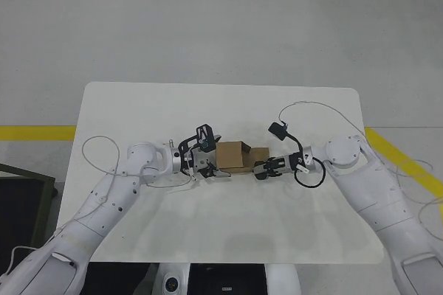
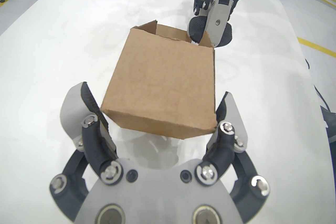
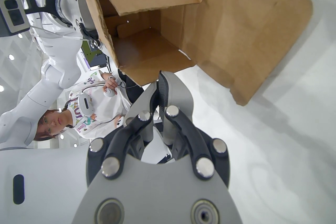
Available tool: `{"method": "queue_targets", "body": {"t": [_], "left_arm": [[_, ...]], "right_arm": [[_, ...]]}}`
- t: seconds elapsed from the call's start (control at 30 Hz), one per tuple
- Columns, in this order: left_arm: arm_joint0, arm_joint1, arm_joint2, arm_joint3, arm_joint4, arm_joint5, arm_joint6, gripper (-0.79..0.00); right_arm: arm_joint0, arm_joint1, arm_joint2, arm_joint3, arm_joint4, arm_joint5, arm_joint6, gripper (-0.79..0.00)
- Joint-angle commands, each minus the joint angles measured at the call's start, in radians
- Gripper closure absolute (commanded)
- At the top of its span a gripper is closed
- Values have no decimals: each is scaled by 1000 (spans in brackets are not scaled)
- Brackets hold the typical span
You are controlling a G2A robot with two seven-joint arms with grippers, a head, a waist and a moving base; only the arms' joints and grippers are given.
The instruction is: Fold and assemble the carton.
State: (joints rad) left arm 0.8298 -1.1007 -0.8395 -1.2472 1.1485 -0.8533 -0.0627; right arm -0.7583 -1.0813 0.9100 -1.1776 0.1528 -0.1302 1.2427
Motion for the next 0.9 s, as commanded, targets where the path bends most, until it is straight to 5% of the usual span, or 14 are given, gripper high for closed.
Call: {"method": "queue_targets", "body": {"t": [0.0, 0.87], "left_arm": [[-1, -2, 0, 3, -2, -5, -2, -785], [-19, -20, 0, 37, -25, -41, -37, -785]], "right_arm": [[9, -4, -8, 11, -1, -9, -8, 0], [153, -119, -183, 206, 47, -164, -67, 0]]}}
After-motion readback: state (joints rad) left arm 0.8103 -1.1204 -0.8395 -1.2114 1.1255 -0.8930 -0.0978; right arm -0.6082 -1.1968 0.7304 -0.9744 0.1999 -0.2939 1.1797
